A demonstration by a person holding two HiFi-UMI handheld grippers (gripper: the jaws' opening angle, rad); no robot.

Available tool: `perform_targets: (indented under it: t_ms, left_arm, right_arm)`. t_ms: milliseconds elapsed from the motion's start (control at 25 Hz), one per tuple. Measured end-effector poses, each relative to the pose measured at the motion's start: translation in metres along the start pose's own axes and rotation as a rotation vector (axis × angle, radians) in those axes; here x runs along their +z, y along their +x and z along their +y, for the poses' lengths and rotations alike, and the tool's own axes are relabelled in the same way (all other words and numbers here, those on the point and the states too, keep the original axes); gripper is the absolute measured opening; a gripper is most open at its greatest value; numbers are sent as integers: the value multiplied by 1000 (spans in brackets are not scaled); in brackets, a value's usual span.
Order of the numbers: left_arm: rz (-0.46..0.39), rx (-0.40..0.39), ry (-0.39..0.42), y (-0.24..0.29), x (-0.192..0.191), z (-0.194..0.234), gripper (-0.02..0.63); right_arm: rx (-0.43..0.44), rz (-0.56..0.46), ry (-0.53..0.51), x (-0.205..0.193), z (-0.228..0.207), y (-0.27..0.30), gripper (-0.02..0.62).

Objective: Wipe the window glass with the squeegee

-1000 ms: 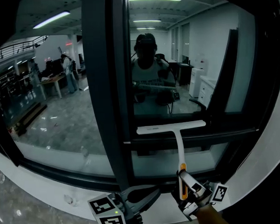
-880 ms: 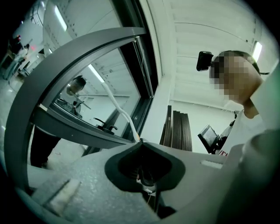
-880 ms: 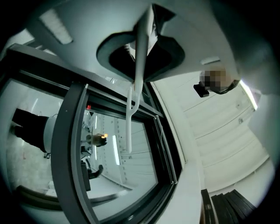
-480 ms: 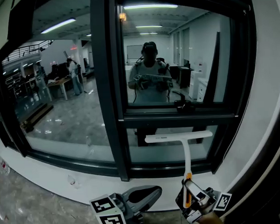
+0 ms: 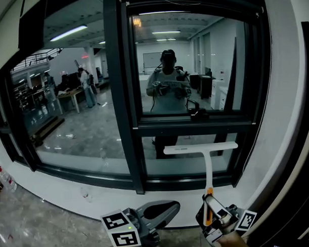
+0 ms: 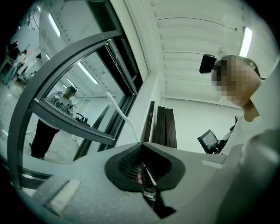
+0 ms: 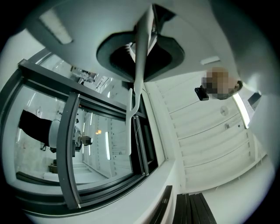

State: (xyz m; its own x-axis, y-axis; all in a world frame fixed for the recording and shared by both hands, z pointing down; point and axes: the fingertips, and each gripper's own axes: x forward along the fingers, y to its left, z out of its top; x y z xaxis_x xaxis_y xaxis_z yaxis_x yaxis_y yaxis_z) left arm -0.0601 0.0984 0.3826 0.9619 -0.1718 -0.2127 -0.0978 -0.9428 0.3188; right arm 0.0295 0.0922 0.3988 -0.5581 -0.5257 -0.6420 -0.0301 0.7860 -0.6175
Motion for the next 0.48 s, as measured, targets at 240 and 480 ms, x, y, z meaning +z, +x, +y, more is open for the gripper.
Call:
perform_targets:
  t_ms: [240,480]
  left_arm:
    - [-3,-5,10,-3,-1,-5,0]
    - [0,-20,5,-14,-10,-25,0]
  right_arm:
    - [11,14,-13,-8,5,1,63]
    - [3,14,-22,-22,19,-8,63]
